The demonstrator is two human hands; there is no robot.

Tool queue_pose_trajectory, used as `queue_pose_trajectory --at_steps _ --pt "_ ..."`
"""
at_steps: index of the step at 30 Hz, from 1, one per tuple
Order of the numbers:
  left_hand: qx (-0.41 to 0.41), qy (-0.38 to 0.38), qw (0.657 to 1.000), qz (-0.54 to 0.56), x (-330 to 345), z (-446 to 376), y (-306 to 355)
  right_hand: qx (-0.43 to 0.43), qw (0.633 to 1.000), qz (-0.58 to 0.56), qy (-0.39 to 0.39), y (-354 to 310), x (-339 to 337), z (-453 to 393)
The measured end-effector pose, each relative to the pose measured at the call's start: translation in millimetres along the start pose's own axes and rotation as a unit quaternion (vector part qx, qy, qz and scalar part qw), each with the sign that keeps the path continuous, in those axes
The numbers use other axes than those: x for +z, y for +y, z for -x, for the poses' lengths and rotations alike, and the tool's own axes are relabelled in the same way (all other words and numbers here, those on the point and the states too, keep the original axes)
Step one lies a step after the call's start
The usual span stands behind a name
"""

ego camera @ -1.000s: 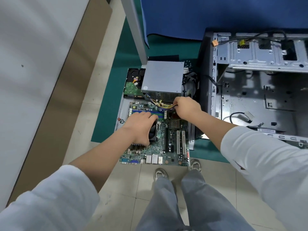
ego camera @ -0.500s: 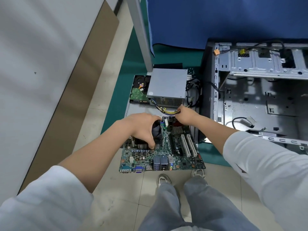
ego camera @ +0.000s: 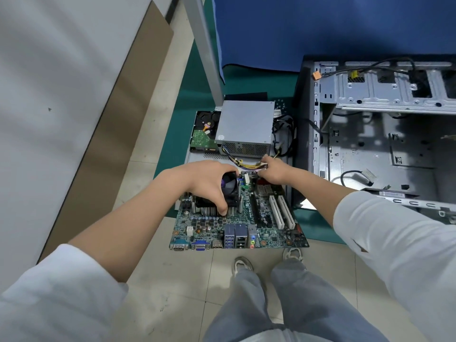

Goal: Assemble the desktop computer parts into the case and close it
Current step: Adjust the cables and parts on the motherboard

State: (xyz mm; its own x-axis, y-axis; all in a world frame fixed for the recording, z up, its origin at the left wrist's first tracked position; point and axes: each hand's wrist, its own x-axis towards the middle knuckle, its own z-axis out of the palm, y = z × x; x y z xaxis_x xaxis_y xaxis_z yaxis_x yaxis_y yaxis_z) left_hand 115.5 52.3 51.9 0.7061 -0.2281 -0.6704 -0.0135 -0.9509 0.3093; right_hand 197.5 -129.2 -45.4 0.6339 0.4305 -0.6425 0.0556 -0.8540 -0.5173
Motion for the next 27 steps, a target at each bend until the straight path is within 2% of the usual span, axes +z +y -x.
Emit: queue_pose_trajectory --at_steps 4,8,12,22,27 --pt "0.008 -0.008 0.999 0.043 -4.2 2.8 3.4 0.012 0.999 -0.034 0.013 -1.0 -4.2 -0.6" --pt "0.019 -0.002 0.998 0.057 -10.1 9.7 4.3 0.007 0.999 0.035 0.001 -1.4 -6.7 3.5" --pt "0.033 0.004 0.999 0.029 -14.3 18.2 9.7 -0.021 0.993 0.11 0.03 -5.1 -13.1 9.1" --pt "0.075 0.091 0.991 -0.064 -54.6 57.8 27.8 -0.12 0.977 0.1 0.143 -20.3 -57.4 52.2" --pt "0.105 0.114 0.985 -0.081 -78.5 63.3 59.9 -0.134 0.972 0.083 0.173 -5.5 -99.5 83.0"
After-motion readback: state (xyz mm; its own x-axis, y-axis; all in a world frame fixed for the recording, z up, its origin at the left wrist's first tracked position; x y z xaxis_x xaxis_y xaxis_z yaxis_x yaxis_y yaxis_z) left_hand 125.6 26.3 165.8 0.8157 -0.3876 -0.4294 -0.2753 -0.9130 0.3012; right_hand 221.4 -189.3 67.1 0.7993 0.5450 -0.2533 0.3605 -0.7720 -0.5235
